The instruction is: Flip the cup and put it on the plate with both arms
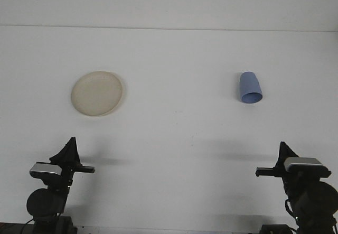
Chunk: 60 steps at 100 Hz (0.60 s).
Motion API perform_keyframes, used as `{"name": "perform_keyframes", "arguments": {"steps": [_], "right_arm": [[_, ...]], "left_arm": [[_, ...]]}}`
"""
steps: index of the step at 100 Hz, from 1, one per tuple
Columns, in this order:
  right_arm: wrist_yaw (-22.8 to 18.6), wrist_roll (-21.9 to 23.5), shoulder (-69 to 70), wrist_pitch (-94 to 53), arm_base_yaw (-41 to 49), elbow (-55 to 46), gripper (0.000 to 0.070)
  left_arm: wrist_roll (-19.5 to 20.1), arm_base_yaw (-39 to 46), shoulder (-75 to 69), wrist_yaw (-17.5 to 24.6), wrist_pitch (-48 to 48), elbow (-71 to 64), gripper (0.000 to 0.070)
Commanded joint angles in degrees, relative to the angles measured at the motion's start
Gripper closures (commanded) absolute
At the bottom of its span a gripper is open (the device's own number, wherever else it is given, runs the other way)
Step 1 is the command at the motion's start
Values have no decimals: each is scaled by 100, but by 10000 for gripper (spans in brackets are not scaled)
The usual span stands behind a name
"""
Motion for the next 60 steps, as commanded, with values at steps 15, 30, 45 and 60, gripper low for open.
{"name": "perform_keyframes", "arguments": {"steps": [15,30,45,60], "right_arm": [[0,72,1239,-1174,-4,1244,700],[-2,74,1832,-1517,-4,1668,700],[0,79,1998,-1482,0,1681,700],[2,79,1989,-1491,0,1681,700]], "left_arm": [[7,11,-11,-28,81,-111,689],[7,11,-11,-28,81,-111,689],[7,11,-11,-28,83,-111,689],[7,9,-11,-28,81,-111,689]]}}
